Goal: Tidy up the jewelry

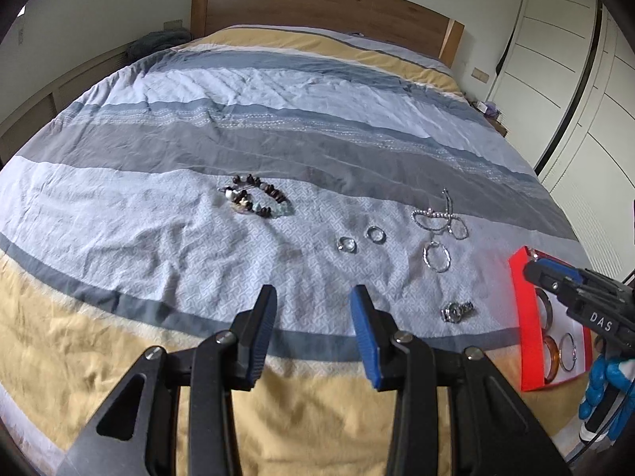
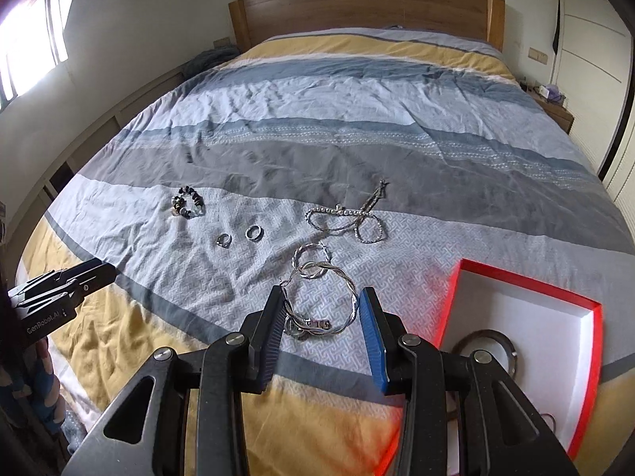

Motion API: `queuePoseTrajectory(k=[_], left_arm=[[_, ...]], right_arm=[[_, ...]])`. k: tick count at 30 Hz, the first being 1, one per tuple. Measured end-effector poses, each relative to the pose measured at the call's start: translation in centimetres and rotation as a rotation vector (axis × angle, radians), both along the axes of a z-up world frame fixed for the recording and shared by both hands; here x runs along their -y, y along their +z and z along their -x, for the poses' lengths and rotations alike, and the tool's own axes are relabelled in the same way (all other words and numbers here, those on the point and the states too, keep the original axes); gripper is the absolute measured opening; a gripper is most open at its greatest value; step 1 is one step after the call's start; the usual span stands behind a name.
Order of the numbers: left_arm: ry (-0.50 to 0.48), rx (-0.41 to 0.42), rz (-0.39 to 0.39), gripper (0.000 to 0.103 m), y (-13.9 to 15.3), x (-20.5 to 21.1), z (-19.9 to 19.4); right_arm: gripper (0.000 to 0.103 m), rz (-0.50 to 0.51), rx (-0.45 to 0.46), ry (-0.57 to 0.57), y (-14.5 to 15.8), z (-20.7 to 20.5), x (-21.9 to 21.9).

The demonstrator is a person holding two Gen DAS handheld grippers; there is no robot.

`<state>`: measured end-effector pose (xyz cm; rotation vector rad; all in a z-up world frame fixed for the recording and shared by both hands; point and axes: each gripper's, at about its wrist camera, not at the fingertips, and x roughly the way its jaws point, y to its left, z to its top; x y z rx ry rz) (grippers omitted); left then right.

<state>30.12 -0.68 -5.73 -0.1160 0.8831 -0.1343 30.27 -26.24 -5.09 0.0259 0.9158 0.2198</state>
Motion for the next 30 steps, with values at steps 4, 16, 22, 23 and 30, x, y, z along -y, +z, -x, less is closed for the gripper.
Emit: queuePoseTrajectory(k=[4,16,22,23,30], left_arm=[[-0.009,-0.004,-0.003,0.037,-1.3,1.1,-2.8],[-0.007,-0.029,0.020,0.037,-2.7,1.6,-2.4],[-0.008,-0.036,0.030,0.037,-2.1,2.3,0.3],[-0.006,-0.041,0.034,0.037,-2.2,2.4,0.7],[-0.014,-0.064,0.019,0.037,-2.0,3.5,4.1]], right_arm=[[0.037,-0.020,-0.017,0.000,-2.3,-2.6,-0.1],[0.037,-0.025,0.023,-0.057,-1.8,-0.8,3.7],[0.037,0.038,0.011,-0.157,-1.7,3.9,9.4],[0.037,0.050,-0.006,-0.177,-2.2,4.8,10.6],[0.037,0.070,-0.113,-0.252,-6.0,8.7,15.5]])
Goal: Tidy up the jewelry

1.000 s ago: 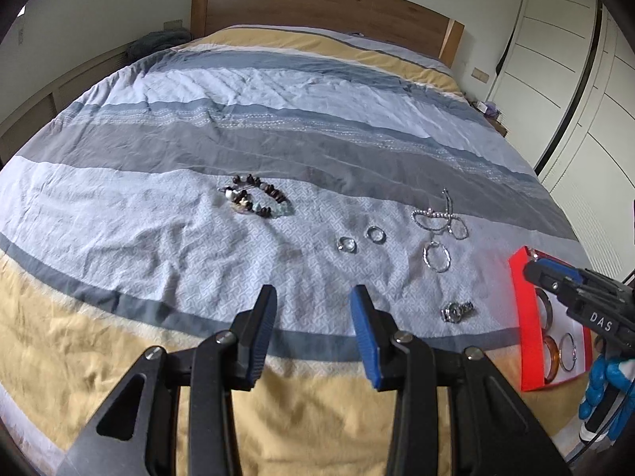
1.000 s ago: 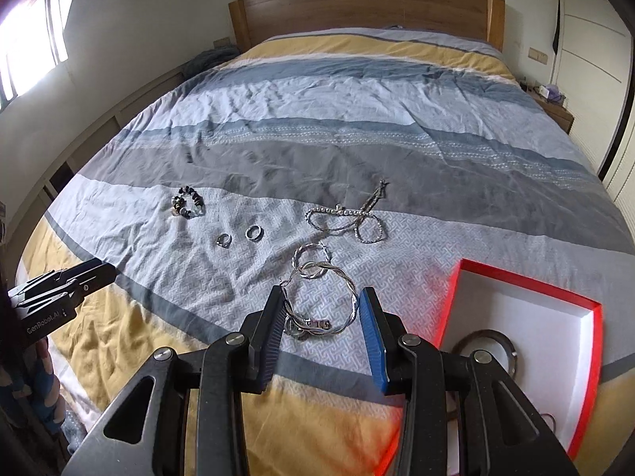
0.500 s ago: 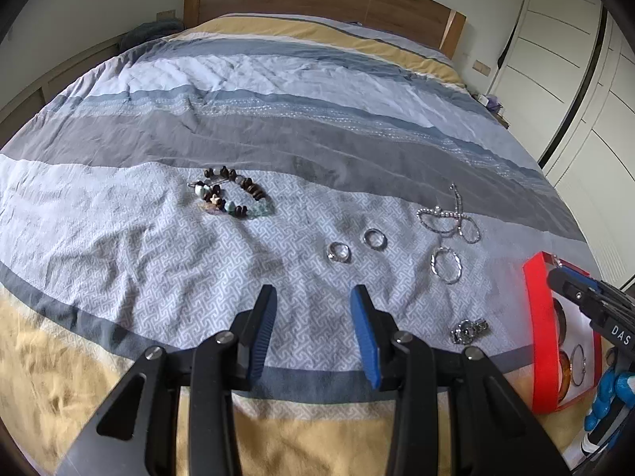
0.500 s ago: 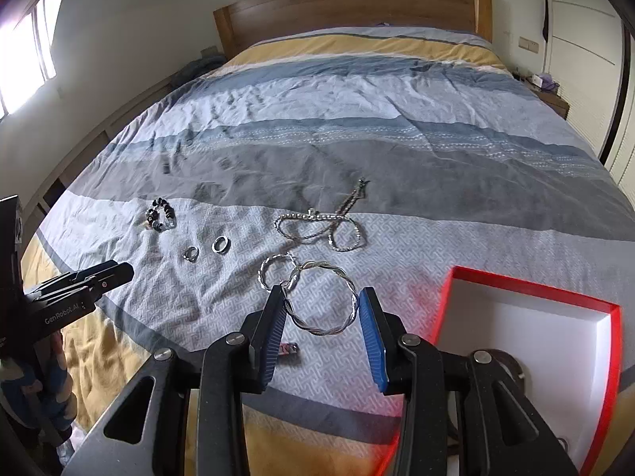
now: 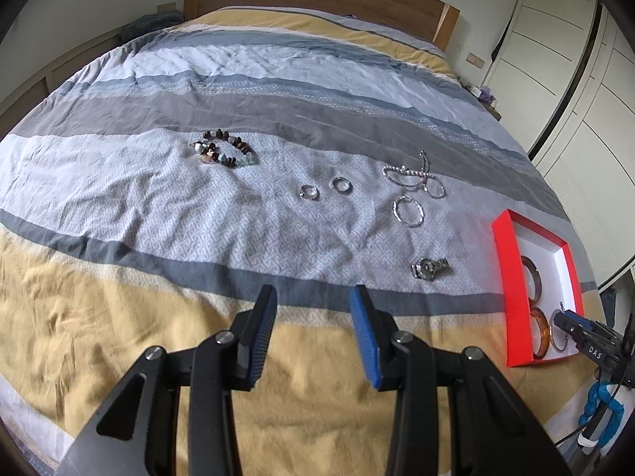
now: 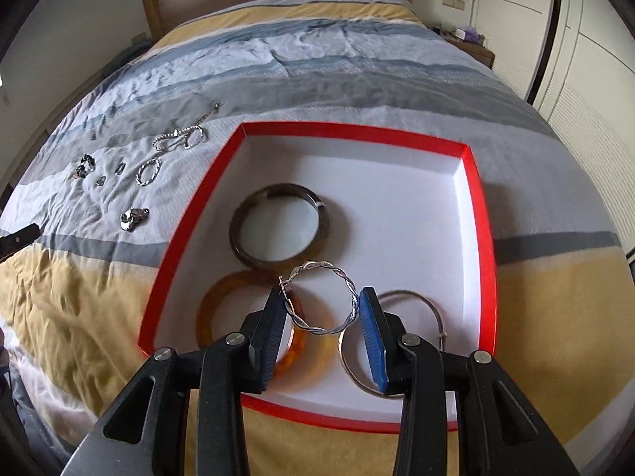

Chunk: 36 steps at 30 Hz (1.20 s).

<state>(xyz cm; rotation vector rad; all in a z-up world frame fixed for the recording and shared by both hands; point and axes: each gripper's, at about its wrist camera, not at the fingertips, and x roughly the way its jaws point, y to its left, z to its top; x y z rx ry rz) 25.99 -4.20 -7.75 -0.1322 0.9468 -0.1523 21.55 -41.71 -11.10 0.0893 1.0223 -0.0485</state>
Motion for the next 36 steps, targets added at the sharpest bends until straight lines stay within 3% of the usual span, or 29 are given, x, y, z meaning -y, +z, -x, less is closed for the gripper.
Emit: queuePoseTrajectory(k=[9,14,28,36], left_arm=[[-0.029,-0.007,-0.032,0.037,1.1,1.2,4.0],[-0.041,-0.001,-0.032,0.037,2.0,1.6,5.8],[-0.089,0.084,-0.035,0.037,6.4,2.5,12.4],[-0.106,0.132,-0.076,0.037,7.9,2.7,15.8]], right_arm=[[0.038,-0.005,-0.036,0.029,-2.0,0.2,-0.2],[0.049,-0.016,-0.048,0.011,-2.1,1.6,0.1],[0.053,-0.010,0.033,0.004,3.3,7.7,-1.5],[0.053,-0.016,0.072,0.004,5.4,11.1,-2.8]])
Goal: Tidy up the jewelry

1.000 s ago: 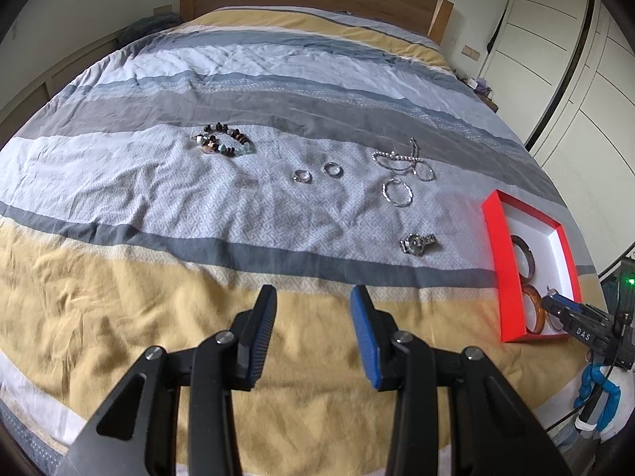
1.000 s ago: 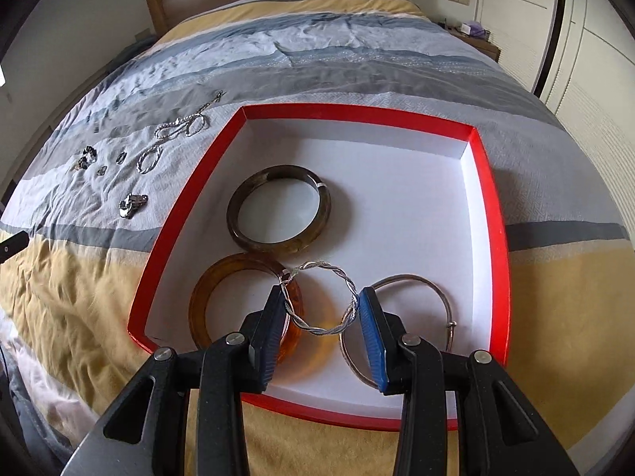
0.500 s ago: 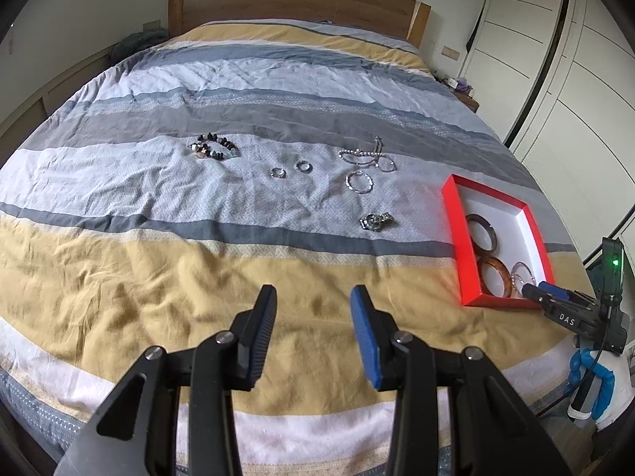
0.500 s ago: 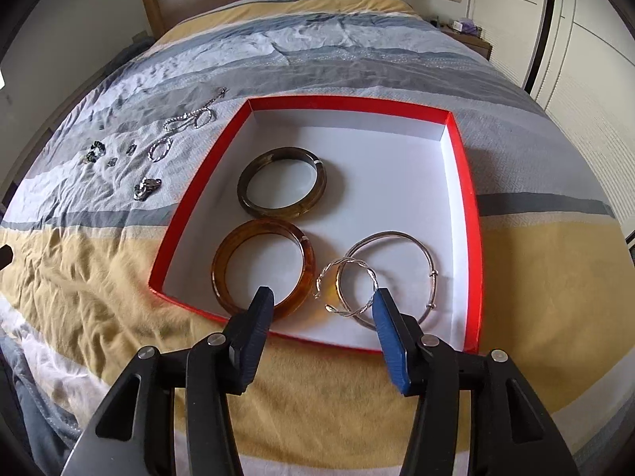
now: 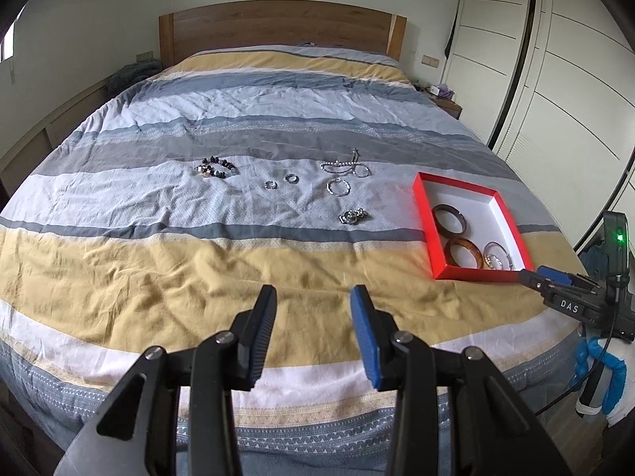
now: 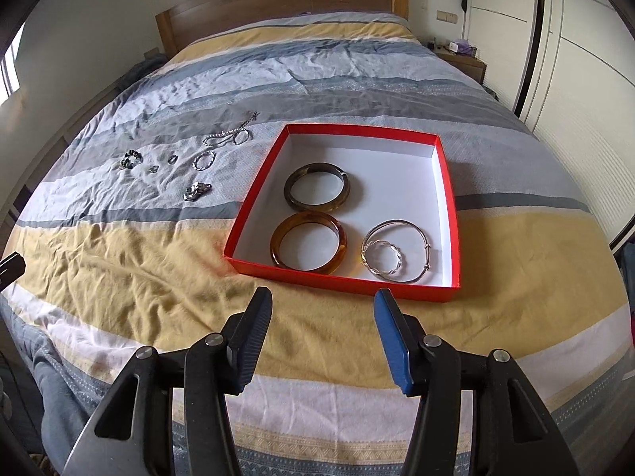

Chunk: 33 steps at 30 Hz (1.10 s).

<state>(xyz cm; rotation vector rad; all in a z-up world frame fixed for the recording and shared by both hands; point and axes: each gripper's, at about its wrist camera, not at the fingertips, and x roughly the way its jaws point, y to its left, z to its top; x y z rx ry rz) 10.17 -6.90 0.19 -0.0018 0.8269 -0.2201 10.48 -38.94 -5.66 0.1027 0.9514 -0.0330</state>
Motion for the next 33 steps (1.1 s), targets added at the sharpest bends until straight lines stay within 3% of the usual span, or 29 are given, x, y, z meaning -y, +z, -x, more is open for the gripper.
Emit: queuePoseTrajectory(k=[7,15,25,33], left_arm=[[-0.011,0.033,-0.002,0.037,0.6,-0.1,1.2],[-0.014,0.023,-0.006,0.037,-0.3,-0.5,-0.2],[0.026,0.039,-0.028,0.037,-0.9,-1.5,-4.0],[0.058,0.012,-0.062,0.037,-2.4,-1.6,-8.2]], right_arm=[[0.053,-0.009,0.018,0.018,1.1,1.6,-1.5],[0.053,0.001,0.022,0.049,2.2,1.5,-3.1],[0.053,-0.019,0.052,0.125,4.0,-2.6,-5.6],[0.053,-0.055,0.059,0.179,3.7,-7.0,-7.7]])
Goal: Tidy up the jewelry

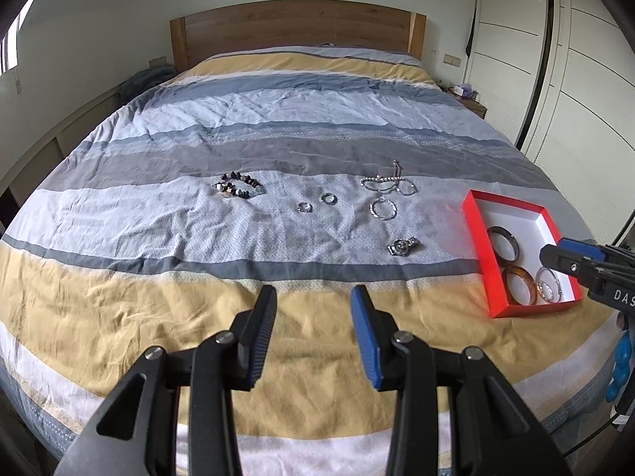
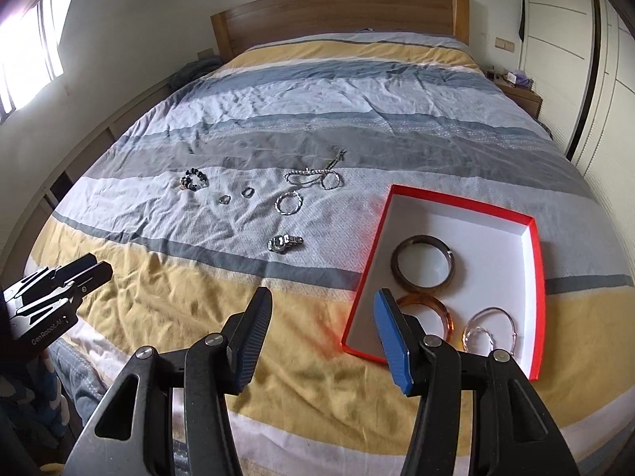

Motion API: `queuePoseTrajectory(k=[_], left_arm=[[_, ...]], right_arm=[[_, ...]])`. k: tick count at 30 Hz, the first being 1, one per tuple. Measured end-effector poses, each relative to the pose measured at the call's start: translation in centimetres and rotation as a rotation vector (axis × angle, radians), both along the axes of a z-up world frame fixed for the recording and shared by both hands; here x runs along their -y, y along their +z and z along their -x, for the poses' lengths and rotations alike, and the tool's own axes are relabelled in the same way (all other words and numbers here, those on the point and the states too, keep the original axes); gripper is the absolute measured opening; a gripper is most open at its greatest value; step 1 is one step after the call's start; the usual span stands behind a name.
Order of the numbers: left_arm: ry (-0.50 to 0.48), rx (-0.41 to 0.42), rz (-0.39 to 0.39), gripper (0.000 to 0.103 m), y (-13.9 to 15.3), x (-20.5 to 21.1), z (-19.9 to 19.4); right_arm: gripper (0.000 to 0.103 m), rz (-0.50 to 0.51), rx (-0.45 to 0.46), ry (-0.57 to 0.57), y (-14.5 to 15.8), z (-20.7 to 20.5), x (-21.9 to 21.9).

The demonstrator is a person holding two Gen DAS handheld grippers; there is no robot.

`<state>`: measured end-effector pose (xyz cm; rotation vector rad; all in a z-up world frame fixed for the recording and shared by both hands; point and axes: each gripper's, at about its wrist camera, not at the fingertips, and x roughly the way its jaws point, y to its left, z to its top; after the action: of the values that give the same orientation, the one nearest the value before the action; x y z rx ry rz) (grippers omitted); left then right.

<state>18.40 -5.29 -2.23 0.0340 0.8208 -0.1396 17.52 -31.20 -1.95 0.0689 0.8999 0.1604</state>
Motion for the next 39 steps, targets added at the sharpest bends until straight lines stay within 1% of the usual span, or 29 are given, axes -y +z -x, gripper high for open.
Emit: queuePoseTrajectory(k=[6,9,13,17,20,22,24,28,32,38,39], left_arm=[[0.015,-0.043,-0.017,0.037,-1.9,-0.3,-3.7],[0.016,-0.068,0.005,0.037,-2.7,-1.1,-6.2],[0.029,-0.065,0.033,0.037,-3.5,-2.3,-10.0],[0.017,-0.086,0.047,0.037,-4.8,-2.4,-13.3],[0.011,-0.101,0.053,0.037,-6.2,-1.9,-15.5],[0.002,-0.107,0.056,0.037,-7.1,-1.3,-16.7],[-0.008,-0.114,0.061,0.037,-8.1,-0.8,-17.9],[-0.026,-0.119,0.072,0.037,-9.6,-0.3,-19.6],[-0.038,-0.124,0.085,0.037,-10.8,-0.2,-20.8],[-0.058,-0.125,0.060,0.037,-12.4,0.5,-21.8],[-0.060,-0.121,0.058,0.037,-12.5,0.5,-21.8]], right_arm=[[0.053,-0.014,0.000,0.030,-0.7,-3.5,-0.9],[0.053,-0.017,0.000,0.039,-1.0,-5.6,-1.4],[0.053,-0.031,-0.008,0.044,-1.6,-8.9,-2.2],[0.053,-0.016,-0.024,0.062,-2.9,-12.4,-3.5],[0.049,-0.015,-0.049,0.061,-4.4,-14.9,-4.1],[0.042,-0.016,-0.074,0.058,-5.7,-16.5,-4.5],[0.039,-0.013,-0.102,0.058,-7.1,-17.8,-4.8],[0.035,-0.008,-0.150,0.058,-9.6,-20.0,-5.4],[0.034,-0.003,-0.183,0.056,-11.6,-21.6,-5.9],[0.034,0.006,-0.197,0.060,-13.1,-23.1,-6.5],[0.032,0.010,-0.196,0.062,-13.2,-23.3,-6.6]])
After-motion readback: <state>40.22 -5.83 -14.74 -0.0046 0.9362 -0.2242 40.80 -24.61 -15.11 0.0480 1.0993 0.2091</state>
